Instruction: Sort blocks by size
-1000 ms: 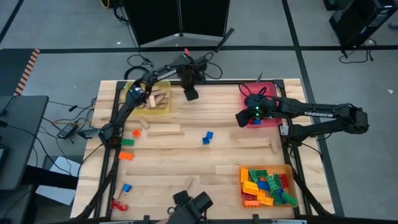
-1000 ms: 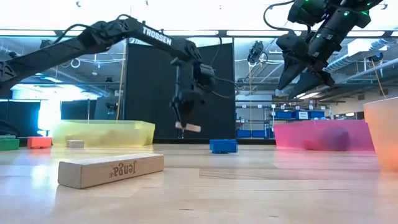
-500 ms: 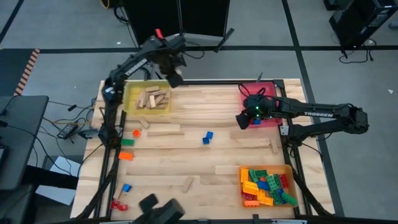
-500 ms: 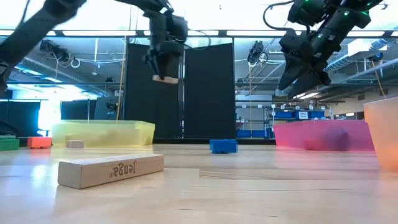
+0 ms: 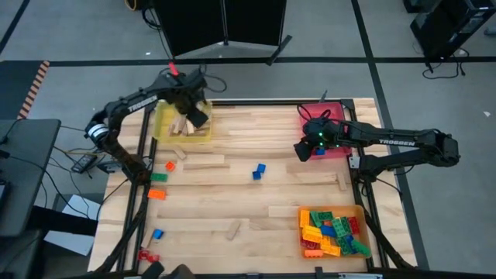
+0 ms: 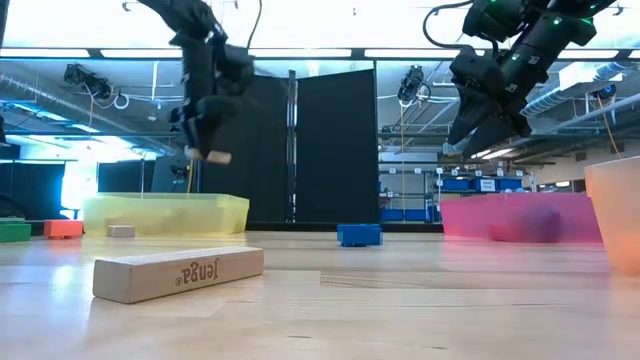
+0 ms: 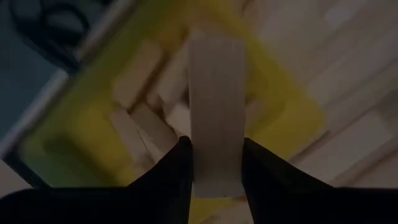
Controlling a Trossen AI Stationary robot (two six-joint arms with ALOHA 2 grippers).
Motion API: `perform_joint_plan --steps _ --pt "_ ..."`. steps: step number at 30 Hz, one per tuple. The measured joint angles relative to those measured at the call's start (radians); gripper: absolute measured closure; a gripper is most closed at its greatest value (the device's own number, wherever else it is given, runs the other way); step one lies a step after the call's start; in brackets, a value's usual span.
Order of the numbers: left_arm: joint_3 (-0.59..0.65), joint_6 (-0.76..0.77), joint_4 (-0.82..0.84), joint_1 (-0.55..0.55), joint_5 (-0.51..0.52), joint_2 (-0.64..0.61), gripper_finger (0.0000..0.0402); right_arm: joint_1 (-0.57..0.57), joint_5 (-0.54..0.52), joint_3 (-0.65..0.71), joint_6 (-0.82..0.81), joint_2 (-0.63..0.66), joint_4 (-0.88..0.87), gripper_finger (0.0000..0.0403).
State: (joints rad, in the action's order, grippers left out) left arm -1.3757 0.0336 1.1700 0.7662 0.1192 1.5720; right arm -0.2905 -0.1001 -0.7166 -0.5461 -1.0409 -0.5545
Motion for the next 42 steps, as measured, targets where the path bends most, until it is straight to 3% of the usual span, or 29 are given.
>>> perform_joint_plan --steps 7,11,20,26,35,42 --pt "0.214 -0.001 -0.101 0.0 0.0 0.005 0.0284 0.0 -0.011 0.0 -0.035 0.0 0.009 0.0164" --pt "0.277 -0.002 -0.17 0.0 0.0 0.005 0.0276 0.0 -0.012 0.0 -0.066 0.0 0.011 0.0164" --pt "0.268 -0.093 -0.217 0.001 0.013 0.004 0.0215 0.0 -0.045 0.0 -0.134 0.0 0.026 0.0165" --pt "0.193 -0.126 -0.149 0.0 0.013 0.004 0.0203 0.0 -0.022 0.0 -0.118 0.0 0.123 0.0162" --pt "0.108 0.085 -0.11 -0.085 -0.057 -0.138 0.0202 0.04 0.074 0.0 0.232 -0.005 0.472 0.0162" --pt "0.233 0.36 -0.217 -0.279 -0.002 -0.379 0.0202 0.075 0.121 -0.112 0.384 -0.1 0.354 0.0156"
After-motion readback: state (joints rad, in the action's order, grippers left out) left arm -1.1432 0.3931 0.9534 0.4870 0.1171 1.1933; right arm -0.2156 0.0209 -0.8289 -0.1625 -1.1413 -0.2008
